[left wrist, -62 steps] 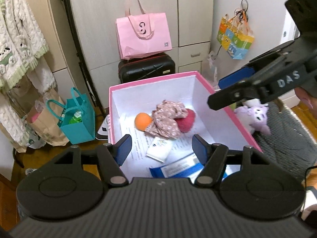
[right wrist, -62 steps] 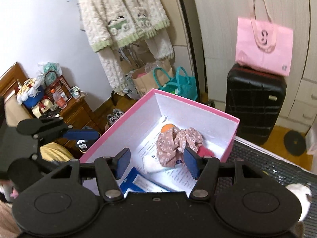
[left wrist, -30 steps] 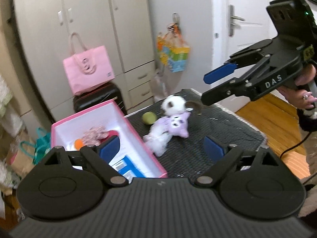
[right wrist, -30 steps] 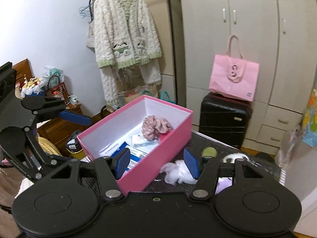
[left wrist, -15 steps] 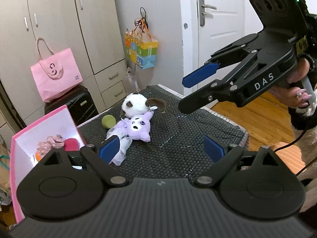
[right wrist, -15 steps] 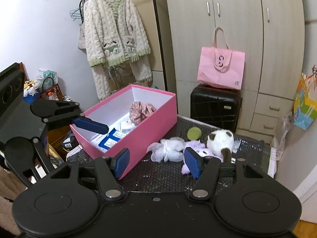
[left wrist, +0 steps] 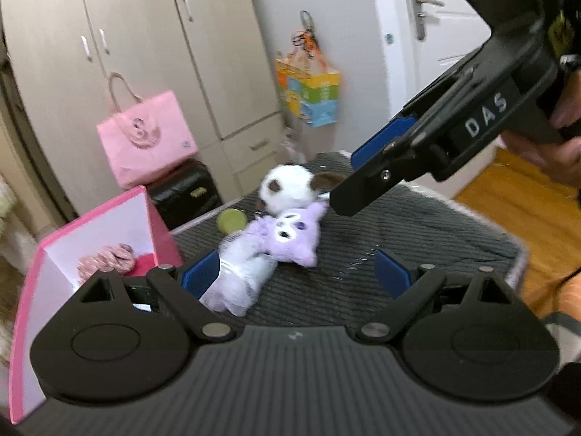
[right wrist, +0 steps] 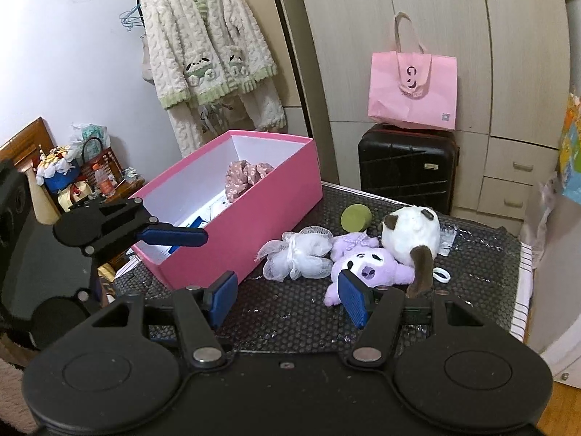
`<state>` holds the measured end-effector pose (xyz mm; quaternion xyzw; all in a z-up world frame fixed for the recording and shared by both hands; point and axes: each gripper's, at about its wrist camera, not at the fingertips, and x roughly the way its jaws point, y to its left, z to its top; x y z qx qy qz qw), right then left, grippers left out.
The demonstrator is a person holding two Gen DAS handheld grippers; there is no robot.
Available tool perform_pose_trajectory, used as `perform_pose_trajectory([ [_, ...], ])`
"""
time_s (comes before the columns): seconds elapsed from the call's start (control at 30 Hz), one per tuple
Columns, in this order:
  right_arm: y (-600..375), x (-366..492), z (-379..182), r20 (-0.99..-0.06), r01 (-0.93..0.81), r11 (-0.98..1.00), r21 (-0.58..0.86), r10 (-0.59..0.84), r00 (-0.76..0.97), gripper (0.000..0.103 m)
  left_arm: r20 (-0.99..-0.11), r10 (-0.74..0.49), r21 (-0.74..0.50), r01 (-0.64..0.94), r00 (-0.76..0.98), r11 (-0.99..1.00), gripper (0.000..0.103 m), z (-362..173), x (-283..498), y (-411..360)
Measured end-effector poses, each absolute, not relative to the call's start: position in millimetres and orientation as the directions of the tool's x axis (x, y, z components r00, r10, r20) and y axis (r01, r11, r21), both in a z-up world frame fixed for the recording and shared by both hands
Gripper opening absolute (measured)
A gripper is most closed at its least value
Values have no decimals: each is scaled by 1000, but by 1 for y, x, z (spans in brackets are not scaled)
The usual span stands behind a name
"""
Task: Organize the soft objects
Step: 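Grasp the green sponge with the right gripper while the left gripper grasps the white mesh bath puff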
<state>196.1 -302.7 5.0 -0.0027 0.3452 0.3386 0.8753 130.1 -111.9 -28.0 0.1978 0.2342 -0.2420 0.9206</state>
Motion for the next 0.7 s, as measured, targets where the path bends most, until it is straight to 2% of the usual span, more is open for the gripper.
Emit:
perform_pose_trajectory([
  [0.17,-301,221,-3,-610,-593,769,239,594,525,67,-492,-251,364,459,833,810,92,-44,146,-126],
  [0.33,-299,248,-12,-612,-595,768,237,594,522,67,-480,-159,407,380,863,831,92,-53,169,-129],
  [0.57,-293,282,-19,-619,-601,769,219,585,524,67,-474,-116,457,356,873,815,88,-66,179,-142],
  [0.7,-286,297,-22,-624,-616,775,142,553,552,67,-476,-103,477,355,873,804,84,-72,180,-151],
])
